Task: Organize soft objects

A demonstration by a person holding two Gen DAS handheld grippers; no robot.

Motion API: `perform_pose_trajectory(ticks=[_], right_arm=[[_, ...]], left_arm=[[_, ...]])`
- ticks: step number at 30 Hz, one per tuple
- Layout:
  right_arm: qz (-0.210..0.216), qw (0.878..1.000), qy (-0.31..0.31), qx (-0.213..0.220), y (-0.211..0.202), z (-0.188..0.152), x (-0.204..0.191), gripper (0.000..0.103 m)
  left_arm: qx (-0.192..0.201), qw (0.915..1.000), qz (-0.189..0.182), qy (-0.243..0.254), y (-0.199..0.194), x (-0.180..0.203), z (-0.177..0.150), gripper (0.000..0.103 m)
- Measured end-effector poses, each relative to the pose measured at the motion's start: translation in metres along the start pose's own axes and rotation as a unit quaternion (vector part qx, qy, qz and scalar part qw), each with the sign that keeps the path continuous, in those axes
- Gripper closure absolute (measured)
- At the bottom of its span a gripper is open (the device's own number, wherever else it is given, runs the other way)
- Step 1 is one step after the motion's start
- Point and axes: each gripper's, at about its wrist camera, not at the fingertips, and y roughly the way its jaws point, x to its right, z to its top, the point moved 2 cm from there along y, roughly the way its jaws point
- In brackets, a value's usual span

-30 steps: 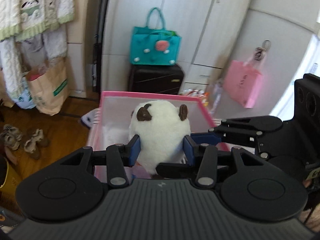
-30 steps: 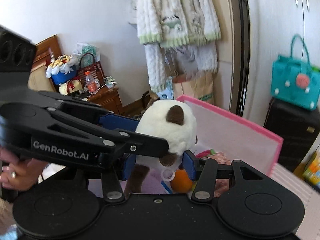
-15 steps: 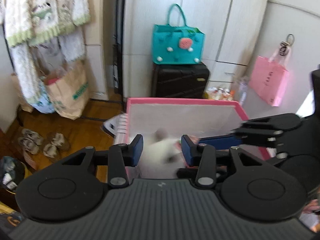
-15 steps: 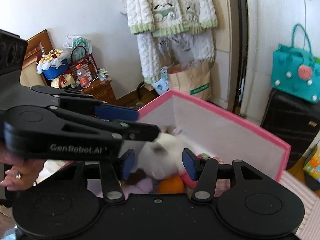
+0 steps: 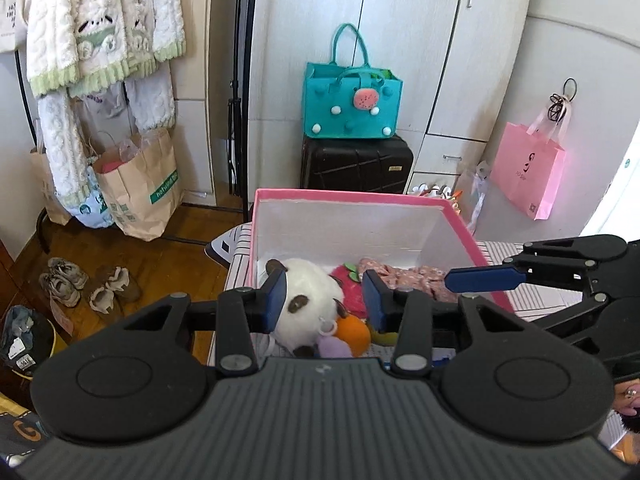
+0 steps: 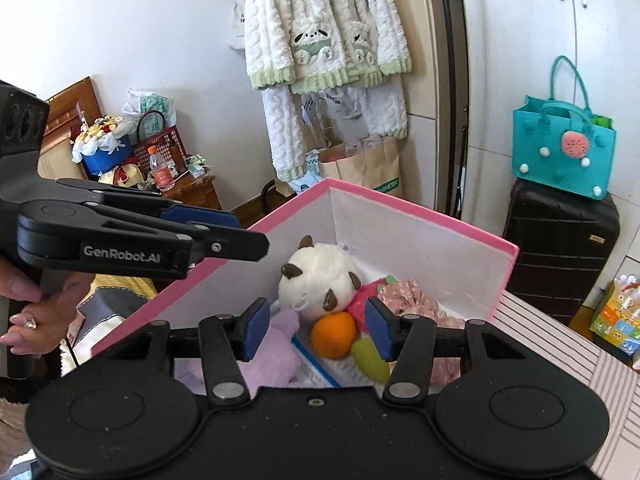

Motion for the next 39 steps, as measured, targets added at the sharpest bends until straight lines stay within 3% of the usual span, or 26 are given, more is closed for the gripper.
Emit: perform_pose_trajectory(ticks=[9, 13, 19, 26, 31, 36, 39], right_arm=[[-0.02, 1.0, -0.001, 0.019, -0.04, -0.009, -0.012, 0.041], [-0.074, 0.997, 0.01, 0.023, -0.066, -0.022, -0.011, 0.036], [-0.11, 0.993, 0.03, 0.039, -0.112, -0.048, -0.009, 0.031], [-0.132, 0.989, 0.04, 0.055, -0.151, -0.065, -0.015, 0.029], [-0.146, 0.987, 0.044, 0.06, -0.162, -0.081, -0.021, 0.007], [-0.188, 0.979, 0.073, 0.038, -0.167, -0.096, -0.026, 0.005], [-0.179, 0.979, 0.078, 0.064, -0.179, -0.107, -0.029, 0.005]], left_arm=[[0.009, 0.9998, -0.02, 0.005, -0.042, 0.018, -0.008, 0.048], [0.038, 0.9981, -0.021, 0.045, -0.075, 0.037, -0.015, 0.044], [0.084, 0.9931, -0.035, 0.073, -0.122, 0.066, -0.032, 0.039], [0.064, 0.9953, -0.038, 0.061, -0.127, 0.08, -0.049, 0.037], [0.061, 0.996, -0.028, 0.059, -0.133, 0.086, -0.06, 0.035], [0.058, 0.9957, -0.044, 0.056, -0.138, 0.096, -0.079, 0.032], [0.071, 0.9953, -0.039, 0.053, -0.14, 0.099, -0.089, 0.027]])
